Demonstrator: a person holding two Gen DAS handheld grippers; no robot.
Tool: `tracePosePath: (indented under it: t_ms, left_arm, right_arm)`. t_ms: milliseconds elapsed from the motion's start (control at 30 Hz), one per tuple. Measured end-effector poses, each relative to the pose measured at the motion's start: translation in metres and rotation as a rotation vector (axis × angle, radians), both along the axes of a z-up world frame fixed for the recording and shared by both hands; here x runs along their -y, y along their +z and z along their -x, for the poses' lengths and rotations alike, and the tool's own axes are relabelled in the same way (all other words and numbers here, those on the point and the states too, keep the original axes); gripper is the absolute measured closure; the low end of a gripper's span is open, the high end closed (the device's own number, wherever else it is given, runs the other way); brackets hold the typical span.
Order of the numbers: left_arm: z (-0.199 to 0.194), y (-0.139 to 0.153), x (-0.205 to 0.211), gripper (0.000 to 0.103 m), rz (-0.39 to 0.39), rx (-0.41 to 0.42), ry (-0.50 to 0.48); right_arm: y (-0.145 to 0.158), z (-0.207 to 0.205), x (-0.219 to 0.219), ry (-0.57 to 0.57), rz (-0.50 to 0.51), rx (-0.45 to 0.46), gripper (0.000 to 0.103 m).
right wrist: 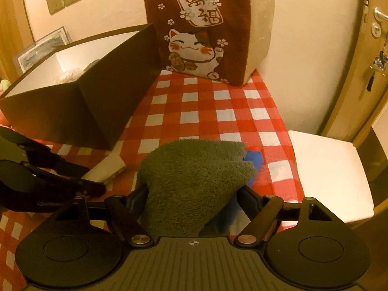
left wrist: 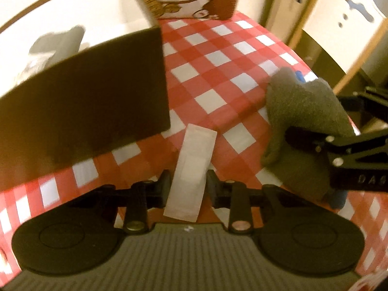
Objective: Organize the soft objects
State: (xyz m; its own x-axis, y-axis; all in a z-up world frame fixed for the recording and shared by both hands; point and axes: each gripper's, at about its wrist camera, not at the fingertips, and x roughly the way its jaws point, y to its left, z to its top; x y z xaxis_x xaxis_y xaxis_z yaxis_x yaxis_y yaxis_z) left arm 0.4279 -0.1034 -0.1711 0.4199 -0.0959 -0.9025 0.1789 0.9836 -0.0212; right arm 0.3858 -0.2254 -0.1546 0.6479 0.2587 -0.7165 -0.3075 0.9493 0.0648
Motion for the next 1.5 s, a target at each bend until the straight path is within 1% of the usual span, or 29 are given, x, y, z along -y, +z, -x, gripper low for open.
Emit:
tracePosePath:
  t_ms: [100, 200, 300, 367, 400, 433, 467, 500, 533, 567, 667, 833, 1033, 1500]
  left_arm:
    - [-0.002, 0.0, 0.002, 0.072, -0.005, -0.004, 0.027]
    - [-0.004, -0.001, 0.004, 0.072, -0.01, -0.006, 0.03]
    - [-0.006, -0.001, 0.004, 0.072, -0.009, -0.012, 0.036]
    - [-0.007, -0.002, 0.004, 0.072, -0.008, -0.016, 0.041]
    - [-0.007, -0.002, 0.004, 0.073, -0.01, -0.015, 0.042]
    - [-0.006, -0.002, 0.005, 0.074, -0.011, -0.015, 0.043]
    - [-0.006, -0.002, 0.005, 0.074, -0.013, -0.014, 0.044]
    - [-0.006, -0.001, 0.006, 0.074, -0.016, -0.013, 0.046]
    - [-0.006, -0.001, 0.007, 0.074, -0.018, -0.014, 0.048]
    - [-0.005, -0.001, 0.007, 0.074, -0.02, -0.014, 0.051]
    - [-0.004, 0.0, 0.009, 0.075, -0.02, -0.016, 0.055]
    - [0.001, 0.006, 0.012, 0.075, -0.022, -0.005, 0.061]
    - [0.011, 0.022, 0.012, 0.076, -0.019, 0.025, 0.081]
    - [0.057, 0.079, -0.005, 0.076, 0.007, 0.124, 0.178]
  right_arm:
    - [-0.003, -0.004, -0.003, 0.005, -0.005, -0.002, 0.025]
    - [-0.009, -0.01, -0.004, 0.003, 0.001, -0.011, 0.025]
    - [-0.015, -0.015, -0.003, -0.008, -0.014, -0.031, 0.025]
    - [-0.021, -0.019, -0.001, -0.017, -0.021, -0.057, 0.026]
    - [-0.021, -0.017, -0.001, -0.012, -0.021, -0.046, 0.028]
    - [-0.021, -0.016, -0.001, -0.009, -0.011, -0.04, 0.037]
    - [-0.02, -0.015, -0.001, 0.0, -0.01, -0.034, 0.048]
    - [-0.019, -0.014, -0.001, 0.009, -0.015, -0.031, 0.054]
    - [-0.017, -0.012, -0.002, 0.022, -0.018, -0.03, 0.064]
    - [-0.016, -0.011, -0.003, 0.031, -0.019, -0.028, 0.071]
    - [-0.013, -0.008, -0.003, 0.042, -0.031, -0.025, 0.078]
    - [-0.007, -0.002, 0.0, 0.052, -0.045, -0.026, 0.08]
    - [0.004, 0.007, 0.005, 0.062, -0.073, -0.008, 0.081]
    - [0.055, 0.04, 0.014, 0.126, -0.137, 0.085, 0.081]
